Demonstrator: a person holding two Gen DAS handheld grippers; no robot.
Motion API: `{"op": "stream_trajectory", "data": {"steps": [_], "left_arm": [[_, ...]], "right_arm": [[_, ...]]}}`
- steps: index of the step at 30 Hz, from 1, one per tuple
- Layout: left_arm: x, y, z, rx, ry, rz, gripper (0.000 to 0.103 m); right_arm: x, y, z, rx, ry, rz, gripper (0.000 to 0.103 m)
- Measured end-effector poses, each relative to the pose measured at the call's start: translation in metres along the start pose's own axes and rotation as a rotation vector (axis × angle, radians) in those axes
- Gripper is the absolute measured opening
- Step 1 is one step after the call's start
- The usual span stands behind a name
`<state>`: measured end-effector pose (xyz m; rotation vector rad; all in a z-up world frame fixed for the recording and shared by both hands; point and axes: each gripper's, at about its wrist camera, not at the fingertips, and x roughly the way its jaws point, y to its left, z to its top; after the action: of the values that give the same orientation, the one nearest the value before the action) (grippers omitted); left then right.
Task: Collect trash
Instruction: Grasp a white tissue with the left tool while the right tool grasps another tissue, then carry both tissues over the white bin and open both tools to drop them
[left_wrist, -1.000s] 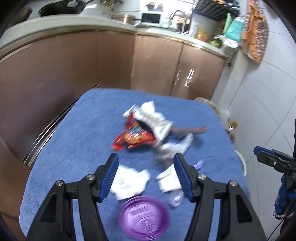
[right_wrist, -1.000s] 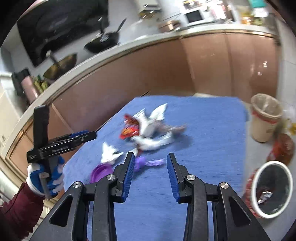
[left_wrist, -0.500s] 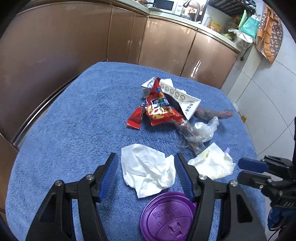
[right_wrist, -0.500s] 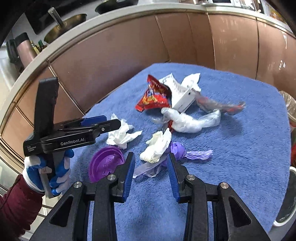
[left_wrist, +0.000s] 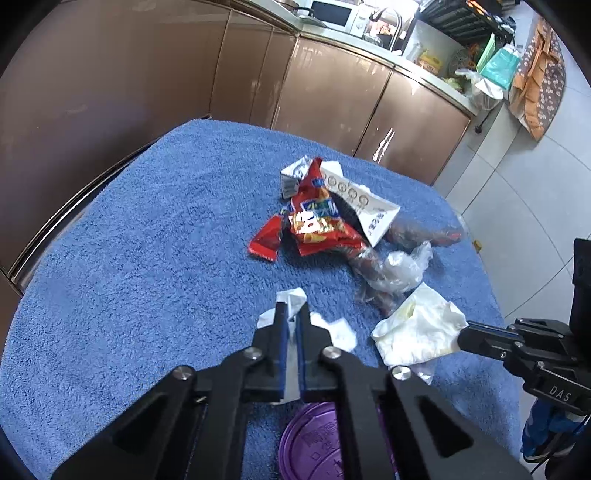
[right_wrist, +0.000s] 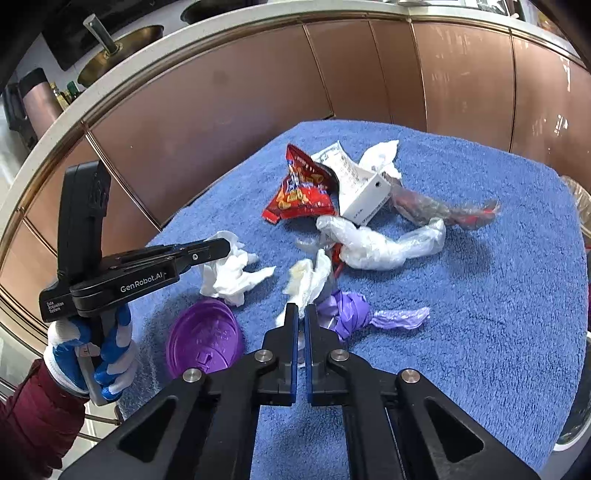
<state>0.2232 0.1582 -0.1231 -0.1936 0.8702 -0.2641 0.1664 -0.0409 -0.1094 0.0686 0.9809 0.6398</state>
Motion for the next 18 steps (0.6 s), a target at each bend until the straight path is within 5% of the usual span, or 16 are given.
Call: {"op": "stream_trajectory", "data": {"steps": [10,18], "left_arm": [[-0.035,-0.011,0.023,0.000,-0.071,0.033,0.001],[-0.047,-0.081,0.044,0.100,-0.085,-0.014,0.001]], "right_arm": [[-0.057,-0.013,0.014,0.017,-0.140,0.026,0.002],[-0.133,-0.070,-0.001,0.090,-0.245,-0.070,0.002]]}}
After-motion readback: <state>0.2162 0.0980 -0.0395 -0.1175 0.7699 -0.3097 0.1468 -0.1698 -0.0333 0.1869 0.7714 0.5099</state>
